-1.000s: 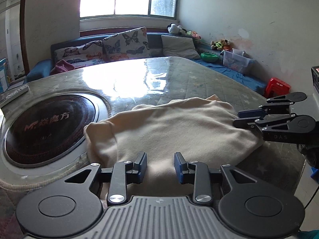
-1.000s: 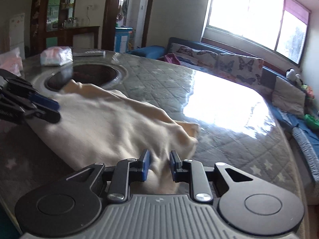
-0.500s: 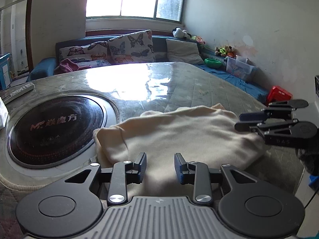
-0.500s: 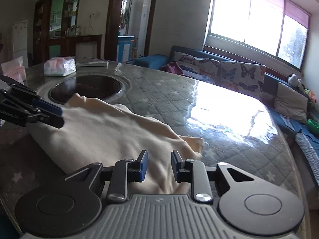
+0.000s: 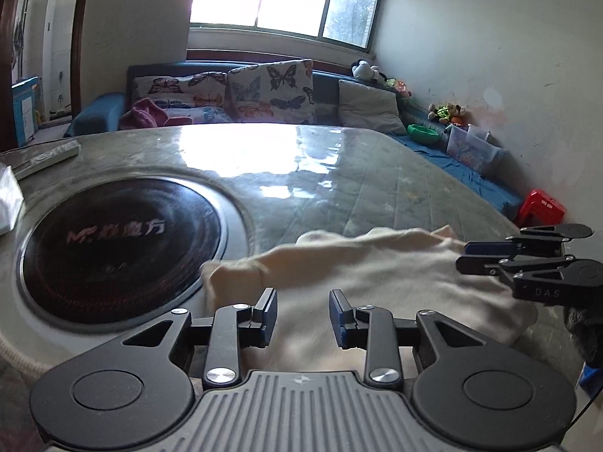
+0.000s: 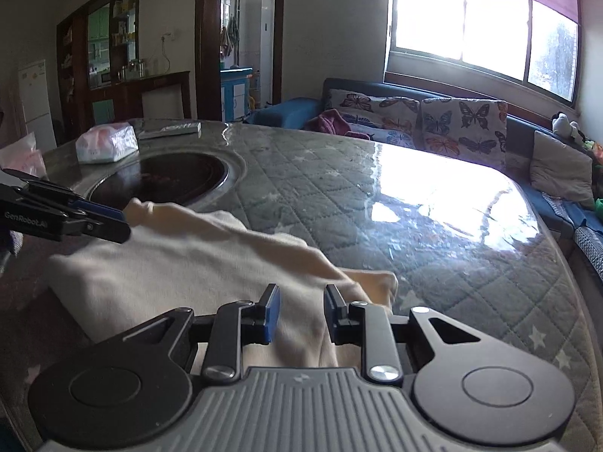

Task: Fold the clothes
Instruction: 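Lay the folded hem down and release it from both grippers, then open both grippers and move them to the folded sweatshirt's edge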

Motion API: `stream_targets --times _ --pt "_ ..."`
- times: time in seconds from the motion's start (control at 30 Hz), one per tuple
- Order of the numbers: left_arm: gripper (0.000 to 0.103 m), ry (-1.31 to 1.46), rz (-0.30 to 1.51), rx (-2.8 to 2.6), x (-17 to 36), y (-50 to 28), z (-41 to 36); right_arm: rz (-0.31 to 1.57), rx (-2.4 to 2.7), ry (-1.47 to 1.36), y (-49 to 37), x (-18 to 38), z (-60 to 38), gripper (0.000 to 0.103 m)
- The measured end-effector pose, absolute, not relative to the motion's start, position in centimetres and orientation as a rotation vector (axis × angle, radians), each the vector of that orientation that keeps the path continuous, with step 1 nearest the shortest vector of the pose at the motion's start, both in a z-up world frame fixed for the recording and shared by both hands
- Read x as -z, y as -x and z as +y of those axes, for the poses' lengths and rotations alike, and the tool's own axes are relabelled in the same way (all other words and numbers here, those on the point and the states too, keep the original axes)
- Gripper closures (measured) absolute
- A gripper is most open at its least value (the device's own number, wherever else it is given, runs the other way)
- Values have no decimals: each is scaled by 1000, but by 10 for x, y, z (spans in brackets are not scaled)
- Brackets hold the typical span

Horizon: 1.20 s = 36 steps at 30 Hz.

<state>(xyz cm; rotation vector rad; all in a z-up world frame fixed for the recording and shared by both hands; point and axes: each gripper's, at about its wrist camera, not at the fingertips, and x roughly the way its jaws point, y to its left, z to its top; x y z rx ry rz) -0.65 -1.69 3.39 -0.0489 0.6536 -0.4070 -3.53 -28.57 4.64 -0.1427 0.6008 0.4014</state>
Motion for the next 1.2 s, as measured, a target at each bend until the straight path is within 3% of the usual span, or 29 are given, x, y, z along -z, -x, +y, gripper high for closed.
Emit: stream_targets --times 0.27,0.9,1.03,1.1,1.2 --pt "73 54 695 361 -17 -30 -19 638 -407 109 3 -39 -281 79" --pt "70 23 697 358 -24 -35 -37 660 -365 117 -13 -46 -271 77" --pt "61 32 696 347 -28 -24 -35 634 -371 111 3 -53 -272 60" --pt "55 38 690 338 -32 -18 -33 624 -377 118 14 -55 -270 58" --pt "47 45 680 326 -36 -9 -32 613 -382 124 28 -56 -267 46"
